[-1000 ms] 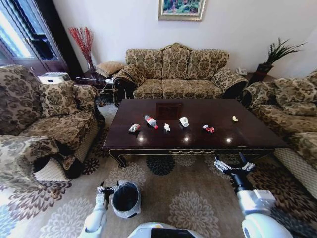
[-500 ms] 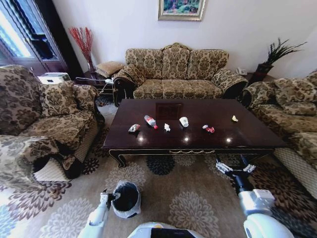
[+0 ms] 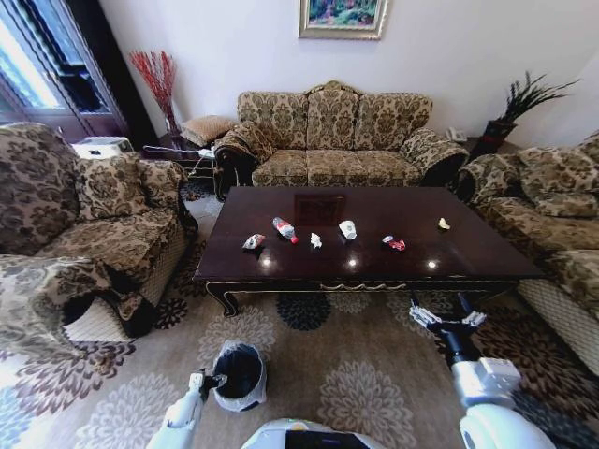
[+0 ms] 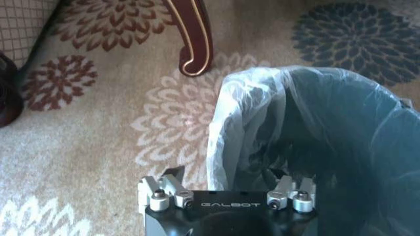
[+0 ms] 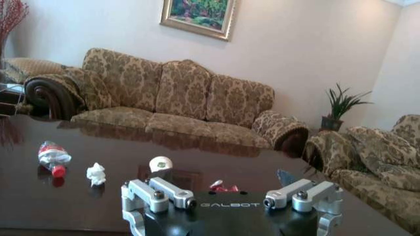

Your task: Move to the front of the table and place the trash on the table into the trash bin.

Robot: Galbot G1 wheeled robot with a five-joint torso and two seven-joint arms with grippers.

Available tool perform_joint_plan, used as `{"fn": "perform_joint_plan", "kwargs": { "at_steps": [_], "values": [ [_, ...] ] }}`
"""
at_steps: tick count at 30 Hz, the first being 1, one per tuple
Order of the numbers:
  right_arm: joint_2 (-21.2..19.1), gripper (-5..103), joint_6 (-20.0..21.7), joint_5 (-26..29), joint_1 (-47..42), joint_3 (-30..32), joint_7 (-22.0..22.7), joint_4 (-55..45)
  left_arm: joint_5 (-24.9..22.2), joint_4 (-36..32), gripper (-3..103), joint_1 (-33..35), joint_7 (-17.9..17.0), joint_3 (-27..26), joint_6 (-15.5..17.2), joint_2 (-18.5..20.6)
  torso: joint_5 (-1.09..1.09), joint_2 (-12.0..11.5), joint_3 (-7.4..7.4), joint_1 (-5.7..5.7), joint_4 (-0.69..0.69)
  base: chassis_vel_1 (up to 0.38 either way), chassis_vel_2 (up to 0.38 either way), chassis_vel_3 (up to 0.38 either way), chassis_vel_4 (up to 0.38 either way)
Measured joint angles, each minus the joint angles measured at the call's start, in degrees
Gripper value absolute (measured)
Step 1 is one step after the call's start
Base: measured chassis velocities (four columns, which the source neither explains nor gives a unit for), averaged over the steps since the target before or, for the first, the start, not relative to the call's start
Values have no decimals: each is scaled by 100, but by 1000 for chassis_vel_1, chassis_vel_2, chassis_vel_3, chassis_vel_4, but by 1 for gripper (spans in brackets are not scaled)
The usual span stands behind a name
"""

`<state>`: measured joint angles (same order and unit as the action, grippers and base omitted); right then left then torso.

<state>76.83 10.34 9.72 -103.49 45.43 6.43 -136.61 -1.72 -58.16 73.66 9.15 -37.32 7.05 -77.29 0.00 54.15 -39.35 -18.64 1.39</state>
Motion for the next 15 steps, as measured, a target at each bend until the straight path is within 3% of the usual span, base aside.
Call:
{"fn": "perform_joint_plan", "kwargs": {
  "at_steps": [2, 7, 9, 12, 15],
  "values": [
    [15, 100, -12, -7, -4, 6, 16, 0, 1, 27, 75, 0, 1, -9, -2, 0, 0, 0, 0, 0, 0, 0, 0, 0, 0],
    [34, 100, -42, -10, -5, 16, 21, 0, -2, 75, 66, 1, 1, -25, -7, -4, 0, 0, 0, 0, 0, 0, 0, 0, 0],
    [35, 100, -61, -11, 7, 23, 38, 15, -31, 84, 55, -7, -6, -42, -8, -26, 0, 0, 0, 0, 0, 0, 0, 0, 0],
    [19, 100, -65, -11, 15, 24, 43, 17, -52, 84, 50, -28, -25, -48, -7, -39, 0, 0, 0, 0, 0, 0, 0, 0, 0],
    [5, 100, -65, -8, 23, 27, 56, 12, -66, 69, 39, -41, -33, -49, -8, -42, 0, 0, 0, 0, 0, 0, 0, 0, 0]
  ]
}}
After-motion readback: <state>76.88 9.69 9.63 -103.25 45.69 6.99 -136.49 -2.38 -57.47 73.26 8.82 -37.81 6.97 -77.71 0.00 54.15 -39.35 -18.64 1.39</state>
